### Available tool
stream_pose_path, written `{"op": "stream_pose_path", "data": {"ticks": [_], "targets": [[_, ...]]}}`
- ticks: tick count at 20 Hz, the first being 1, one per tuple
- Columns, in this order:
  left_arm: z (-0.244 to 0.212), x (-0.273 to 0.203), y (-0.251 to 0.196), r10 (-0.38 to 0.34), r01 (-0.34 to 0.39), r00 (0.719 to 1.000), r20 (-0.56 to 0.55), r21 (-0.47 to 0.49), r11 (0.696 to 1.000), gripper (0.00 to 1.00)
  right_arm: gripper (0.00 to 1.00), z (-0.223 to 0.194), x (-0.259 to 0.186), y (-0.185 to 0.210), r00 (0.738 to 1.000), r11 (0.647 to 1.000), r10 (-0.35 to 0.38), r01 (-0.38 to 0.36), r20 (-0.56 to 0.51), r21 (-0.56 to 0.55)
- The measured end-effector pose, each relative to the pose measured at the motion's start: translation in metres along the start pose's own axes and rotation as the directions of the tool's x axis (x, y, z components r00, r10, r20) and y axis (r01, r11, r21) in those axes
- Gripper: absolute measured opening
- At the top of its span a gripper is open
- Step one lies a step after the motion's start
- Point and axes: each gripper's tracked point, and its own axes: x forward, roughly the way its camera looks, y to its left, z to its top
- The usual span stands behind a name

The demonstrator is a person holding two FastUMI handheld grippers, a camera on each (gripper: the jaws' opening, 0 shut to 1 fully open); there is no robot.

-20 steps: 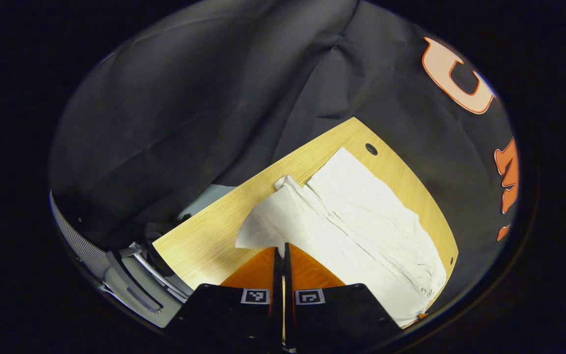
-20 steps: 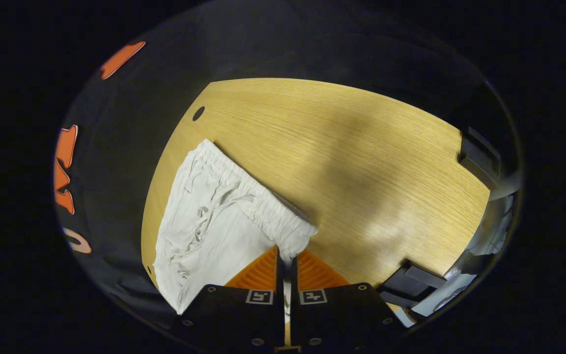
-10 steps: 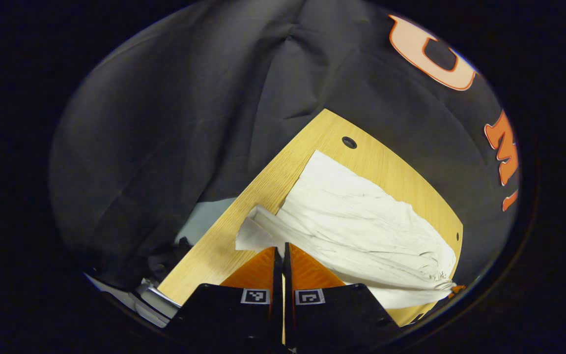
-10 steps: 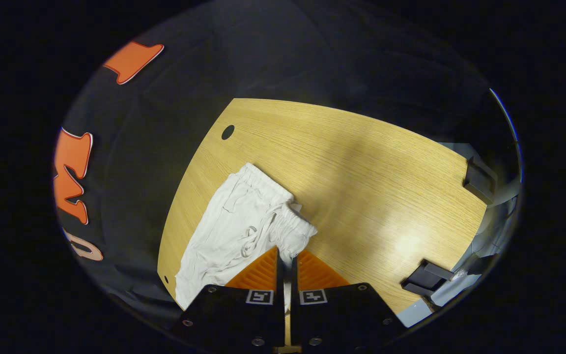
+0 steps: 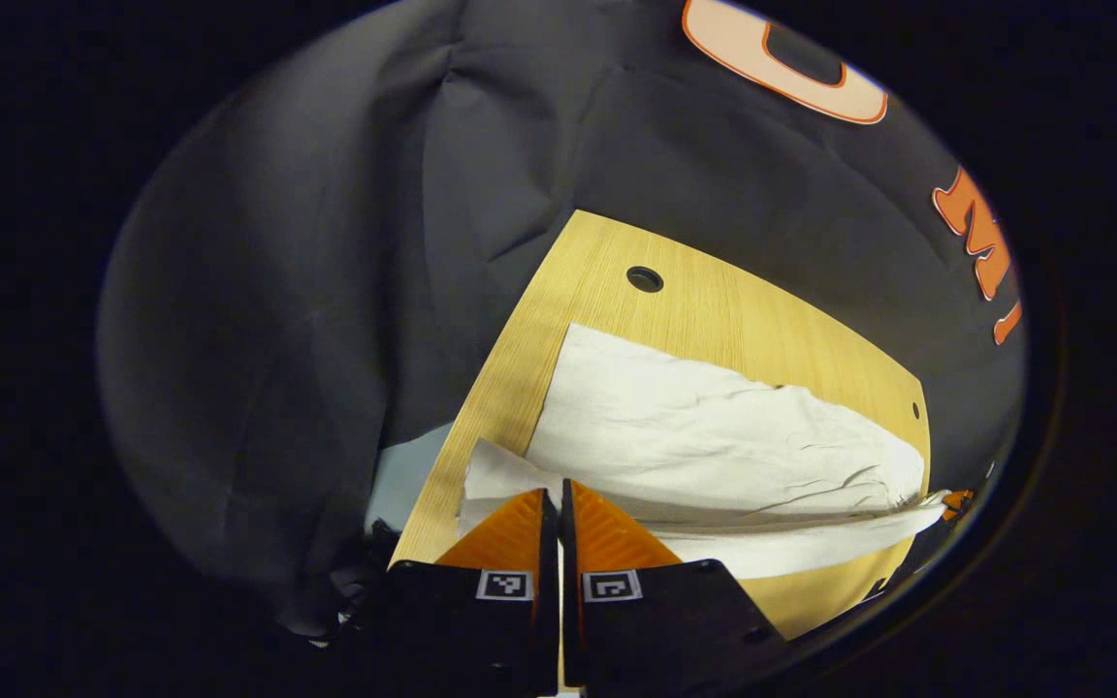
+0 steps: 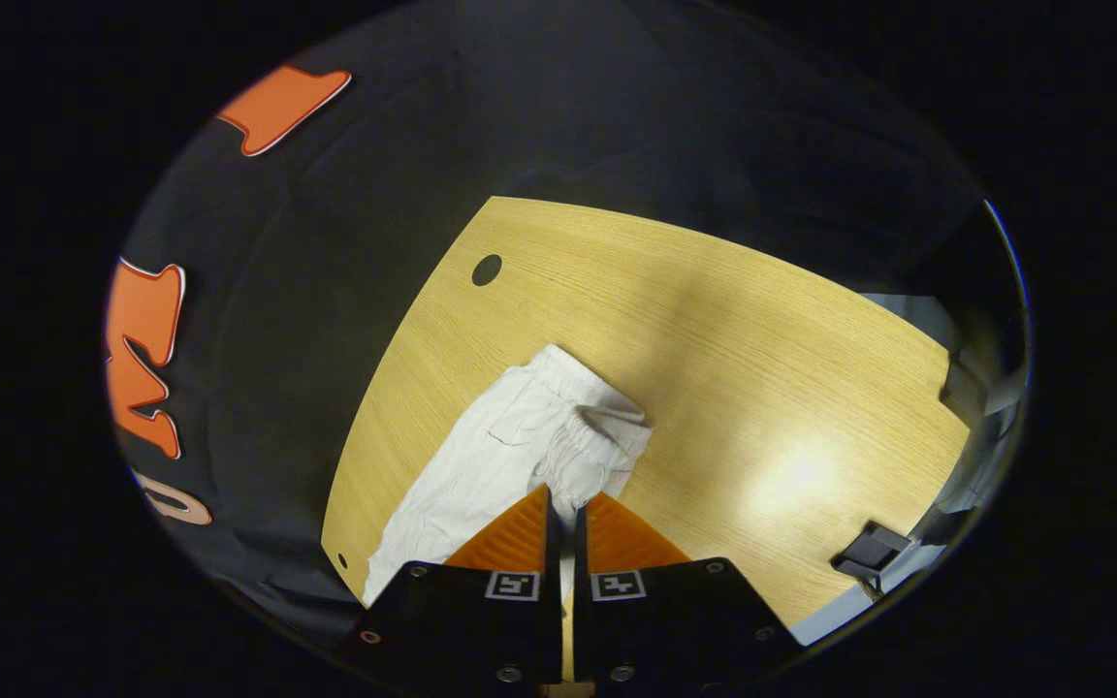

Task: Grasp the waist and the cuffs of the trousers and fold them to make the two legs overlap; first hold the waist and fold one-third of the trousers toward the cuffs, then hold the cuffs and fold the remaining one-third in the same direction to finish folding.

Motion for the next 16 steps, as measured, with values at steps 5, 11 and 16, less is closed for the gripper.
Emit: {"op": "stream_pose_path", "data": {"ticks": [5, 11, 16], "targets": [[0.049, 0.035, -0.01, -0.02, 0.019, 1.0, 0.018, 0.049, 0.999, 0.05, 0.05, 0.018, 0.019, 0.03, 1.0, 1.0, 0.017, -0.017, -0.013, 0.008], [0.085, 0.083, -0.027, 0.024, -0.022, 1.0, -0.004, 0.19, 0.982, 0.05, 0.05, 0.042, 0.059, 0.066, 0.999, 0.999, 0.023, -0.022, -0.031, 0.024], [0.087, 0.114, -0.028, 0.083, -0.078, 0.996, -0.016, 0.211, 0.974, 0.06, 0.05, 0.056, 0.086, 0.071, 0.999, 0.995, 0.04, -0.037, -0.035, 0.092]]}}
